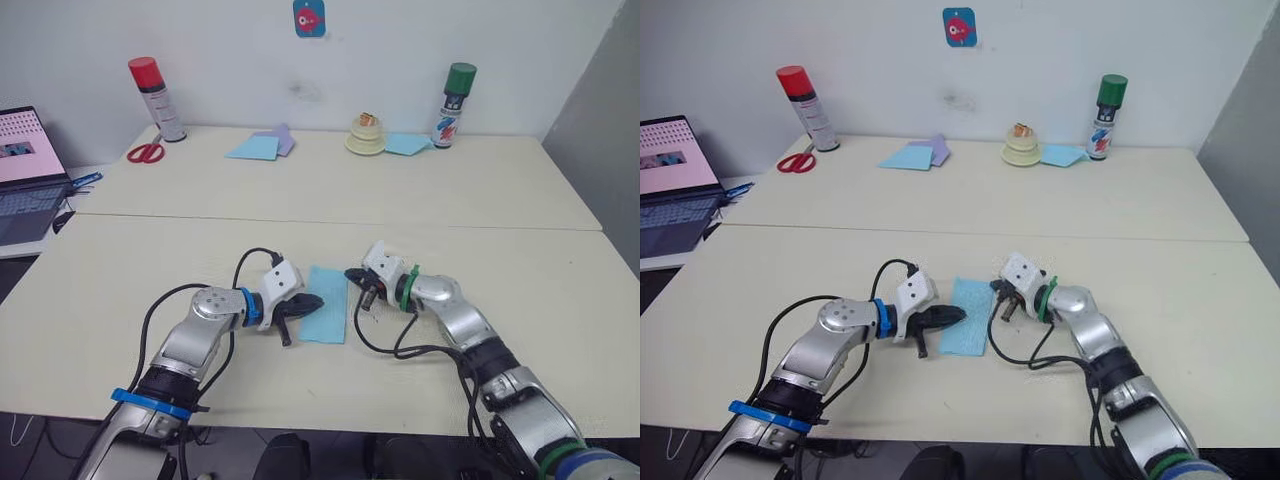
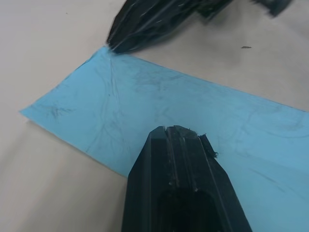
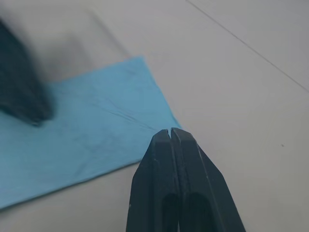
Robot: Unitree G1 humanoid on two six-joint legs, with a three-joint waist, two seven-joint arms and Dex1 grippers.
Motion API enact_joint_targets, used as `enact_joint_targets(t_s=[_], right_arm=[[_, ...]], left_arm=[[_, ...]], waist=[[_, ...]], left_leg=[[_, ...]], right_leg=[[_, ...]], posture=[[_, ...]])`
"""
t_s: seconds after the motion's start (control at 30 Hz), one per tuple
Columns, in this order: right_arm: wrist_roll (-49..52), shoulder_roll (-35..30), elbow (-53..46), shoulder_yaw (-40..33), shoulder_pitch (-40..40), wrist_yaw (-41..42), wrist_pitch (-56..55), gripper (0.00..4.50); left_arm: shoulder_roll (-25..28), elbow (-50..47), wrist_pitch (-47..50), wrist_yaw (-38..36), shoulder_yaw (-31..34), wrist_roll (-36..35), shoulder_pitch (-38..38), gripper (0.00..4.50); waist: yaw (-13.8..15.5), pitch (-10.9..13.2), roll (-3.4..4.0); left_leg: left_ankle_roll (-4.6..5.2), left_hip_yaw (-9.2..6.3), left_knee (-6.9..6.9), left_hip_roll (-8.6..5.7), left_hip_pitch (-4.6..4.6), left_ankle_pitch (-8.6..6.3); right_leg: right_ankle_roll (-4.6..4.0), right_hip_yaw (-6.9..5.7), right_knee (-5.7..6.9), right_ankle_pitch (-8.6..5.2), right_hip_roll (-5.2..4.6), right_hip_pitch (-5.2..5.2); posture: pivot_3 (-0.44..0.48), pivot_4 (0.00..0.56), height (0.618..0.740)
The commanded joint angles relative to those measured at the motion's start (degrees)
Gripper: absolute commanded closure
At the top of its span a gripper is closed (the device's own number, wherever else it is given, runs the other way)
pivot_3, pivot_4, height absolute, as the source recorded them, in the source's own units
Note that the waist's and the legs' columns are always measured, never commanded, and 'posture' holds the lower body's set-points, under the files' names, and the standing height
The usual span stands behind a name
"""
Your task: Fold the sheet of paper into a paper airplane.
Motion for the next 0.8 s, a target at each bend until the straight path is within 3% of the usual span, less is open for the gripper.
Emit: enact_joint_targets(t_s=[0.03, 0.27, 0.37, 0.6, 0.8], right_arm=[[1.39, -1.06, -5.59, 0.70, 0.66, 4.74, -1.22, 4.47], [-3.85, 0.28, 3.87, 3.12, -1.57, 2.97, -0.69, 4.47], [-4.72, -0.77, 5.31, 4.87, -1.00, 6.47, -0.49, 4.47], [-3.88, -5.40, -4.59, 10.17, 6.71, 17.04, 1.26, 4.47], [-5.51, -8.18, -9.83, 12.54, 9.69, 19.62, 0.92, 4.47]], left_arm=[[0.04, 1.56, 1.61, 1.01, -0.26, 1.31, -0.04, 4.50], [0.50, 1.54, 1.95, 0.67, -0.40, 1.33, -0.14, 4.50], [0.63, 1.50, 1.99, 0.68, -0.48, 1.43, -0.07, 4.50], [0.85, 0.66, 2.34, 1.04, -0.38, 1.41, 1.07, 4.50], [0.81, 0.43, 2.69, 1.15, -0.56, 1.44, 1.27, 4.50]], waist=[[-0.02, 0.00, 0.00], [-0.08, 0.01, 0.01], [-0.12, 0.01, 0.00], [-0.06, -0.05, 0.00], [-0.02, -0.07, -0.03]], left_leg=[[0.00, -0.01, -0.02, 0.02, -0.01, 0.00], [0.00, -0.02, -0.06, 0.05, 0.03, 0.00], [0.00, 0.00, -0.05, 0.05, 0.07, 0.00], [0.00, -0.03, -0.14, 0.06, 0.11, -0.02], [-0.01, -0.06, -0.34, 0.05, 0.28, -0.02]], right_leg=[[-0.02, -0.01, 0.00, -0.02, 0.02, -0.04], [-0.08, -0.03, 0.04, -0.05, 0.05, -0.04], [-0.07, -0.01, 0.05, -0.04, 0.04, -0.01], [-0.11, -0.03, 0.02, -0.19, 0.04, 0.04], [-0.17, -0.06, -0.02, -0.24, 0.04, 0.13]], posture=[[0.000, 0.150, 0.729], [0.000, 0.150, 0.729], [0.000, 0.150, 0.729], [0.000, 0.150, 0.729], [0.000, 0.150, 0.729]])
